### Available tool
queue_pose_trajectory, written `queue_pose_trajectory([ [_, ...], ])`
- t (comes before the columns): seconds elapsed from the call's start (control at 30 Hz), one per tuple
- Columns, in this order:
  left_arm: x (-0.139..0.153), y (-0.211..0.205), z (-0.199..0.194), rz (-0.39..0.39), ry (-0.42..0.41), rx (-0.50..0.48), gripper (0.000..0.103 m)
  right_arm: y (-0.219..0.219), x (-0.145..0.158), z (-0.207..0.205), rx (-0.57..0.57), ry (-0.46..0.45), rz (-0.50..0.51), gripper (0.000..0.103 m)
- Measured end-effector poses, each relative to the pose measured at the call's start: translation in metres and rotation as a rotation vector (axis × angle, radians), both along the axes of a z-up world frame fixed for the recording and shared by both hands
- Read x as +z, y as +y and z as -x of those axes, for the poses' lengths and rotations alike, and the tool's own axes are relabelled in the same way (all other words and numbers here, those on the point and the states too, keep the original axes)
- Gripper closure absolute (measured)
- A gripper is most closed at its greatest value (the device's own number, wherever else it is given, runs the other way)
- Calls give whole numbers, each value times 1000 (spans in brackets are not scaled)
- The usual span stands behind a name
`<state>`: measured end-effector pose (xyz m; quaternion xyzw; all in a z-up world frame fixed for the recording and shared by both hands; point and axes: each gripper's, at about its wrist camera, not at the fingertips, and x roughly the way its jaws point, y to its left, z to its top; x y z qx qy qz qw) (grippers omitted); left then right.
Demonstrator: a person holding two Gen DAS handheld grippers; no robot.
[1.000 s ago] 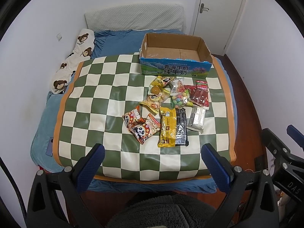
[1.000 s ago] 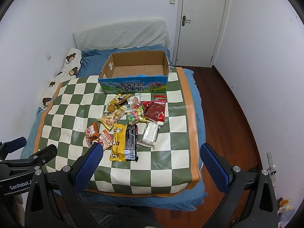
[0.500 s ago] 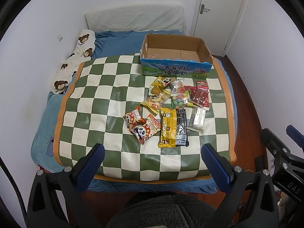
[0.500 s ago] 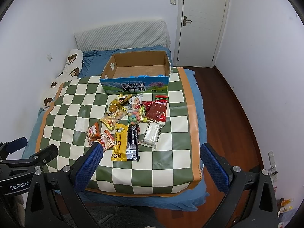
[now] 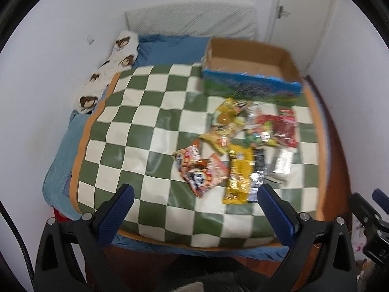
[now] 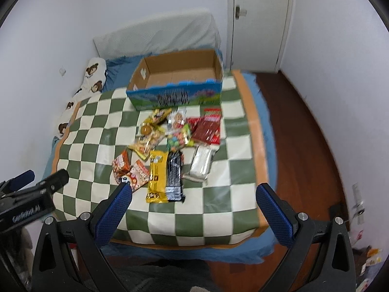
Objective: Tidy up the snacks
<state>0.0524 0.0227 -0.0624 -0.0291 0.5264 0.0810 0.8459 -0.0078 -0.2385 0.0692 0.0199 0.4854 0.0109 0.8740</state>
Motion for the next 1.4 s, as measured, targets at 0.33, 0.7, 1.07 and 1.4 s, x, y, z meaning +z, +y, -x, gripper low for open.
queue_pose_trajectory([
  [0.33,-140,43,-72,-121,206,-64,0,25,-181,-114,22,260,-85,0],
  [0.7,-218,31,-136,-322,283,-509,0,87,-315,-186,26,439,-95,0],
  [1.07,-258,56,-177,-94,410,-504,45,108,-372,-204,-17,510,-44,0],
  [1.4,-276,118,-169,105,434,-128,45,131,-403,-199,-88,570,-56,10],
])
